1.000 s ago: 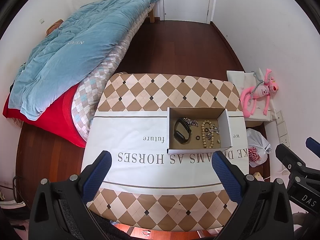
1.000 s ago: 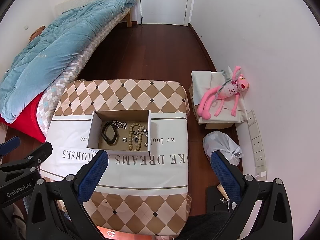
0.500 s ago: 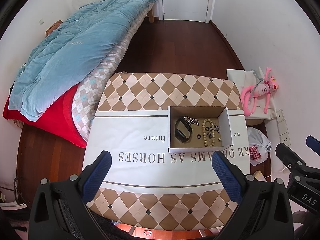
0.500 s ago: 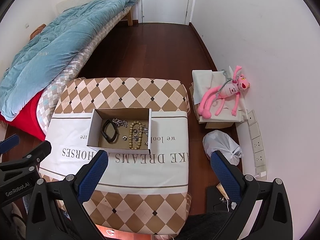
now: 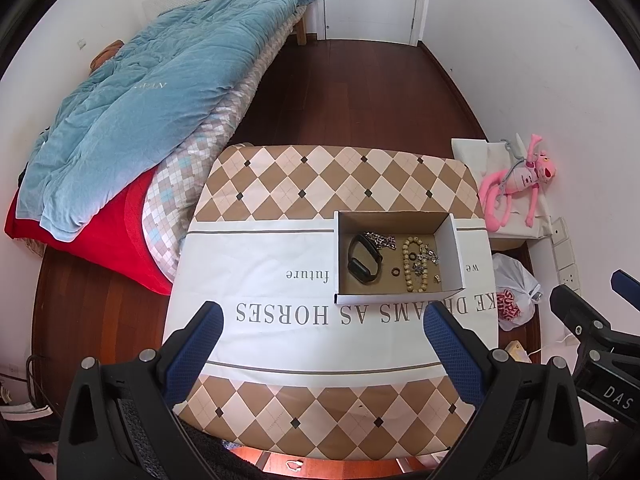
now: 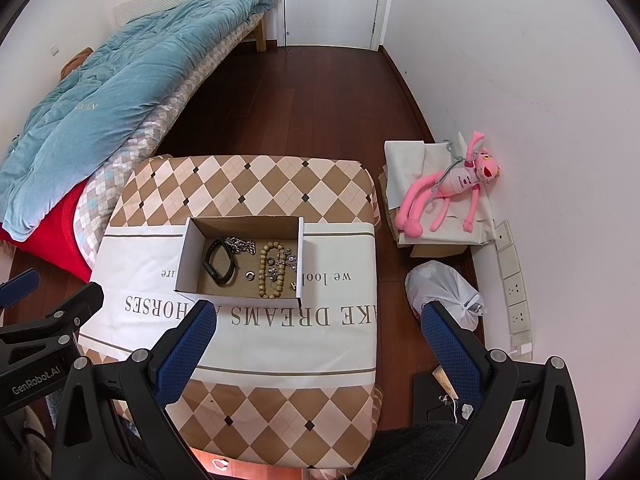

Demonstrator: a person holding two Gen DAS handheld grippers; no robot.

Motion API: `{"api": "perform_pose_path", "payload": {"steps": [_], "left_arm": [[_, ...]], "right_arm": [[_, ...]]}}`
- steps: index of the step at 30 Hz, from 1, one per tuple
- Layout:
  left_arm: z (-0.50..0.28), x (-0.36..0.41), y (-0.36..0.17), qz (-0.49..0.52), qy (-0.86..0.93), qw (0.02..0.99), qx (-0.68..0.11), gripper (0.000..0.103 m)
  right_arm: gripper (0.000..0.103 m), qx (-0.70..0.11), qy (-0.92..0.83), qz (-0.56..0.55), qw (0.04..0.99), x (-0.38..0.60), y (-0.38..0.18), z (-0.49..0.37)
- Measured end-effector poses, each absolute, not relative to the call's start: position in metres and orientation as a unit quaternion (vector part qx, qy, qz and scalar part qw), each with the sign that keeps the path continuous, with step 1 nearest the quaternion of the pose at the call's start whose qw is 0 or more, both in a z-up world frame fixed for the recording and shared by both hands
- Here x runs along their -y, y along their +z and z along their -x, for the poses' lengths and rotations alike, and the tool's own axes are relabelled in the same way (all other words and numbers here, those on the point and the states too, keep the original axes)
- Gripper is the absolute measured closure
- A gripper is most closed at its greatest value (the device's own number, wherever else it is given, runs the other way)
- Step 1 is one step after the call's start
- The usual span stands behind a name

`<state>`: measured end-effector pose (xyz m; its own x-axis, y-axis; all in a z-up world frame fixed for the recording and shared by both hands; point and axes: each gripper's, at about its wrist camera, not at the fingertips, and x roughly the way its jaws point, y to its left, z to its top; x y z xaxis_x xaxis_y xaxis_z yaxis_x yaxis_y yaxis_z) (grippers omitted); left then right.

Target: Organize jewelry

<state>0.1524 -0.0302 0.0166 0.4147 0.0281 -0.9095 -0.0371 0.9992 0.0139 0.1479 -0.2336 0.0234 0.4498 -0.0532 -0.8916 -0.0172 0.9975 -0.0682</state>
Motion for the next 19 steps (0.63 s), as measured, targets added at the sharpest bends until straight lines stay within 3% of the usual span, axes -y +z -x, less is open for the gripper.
{"api": "perform_pose_path", "payload": {"steps": [19], "left_arm": [[-0.1496,0.0257,0.0149,0.003,0.013,0.841,-0.541,0.001]], "right_arm": [[0.000,-0.525,-0.010,0.034,0.850,0.2330,0.0221,-0.1463]]}}
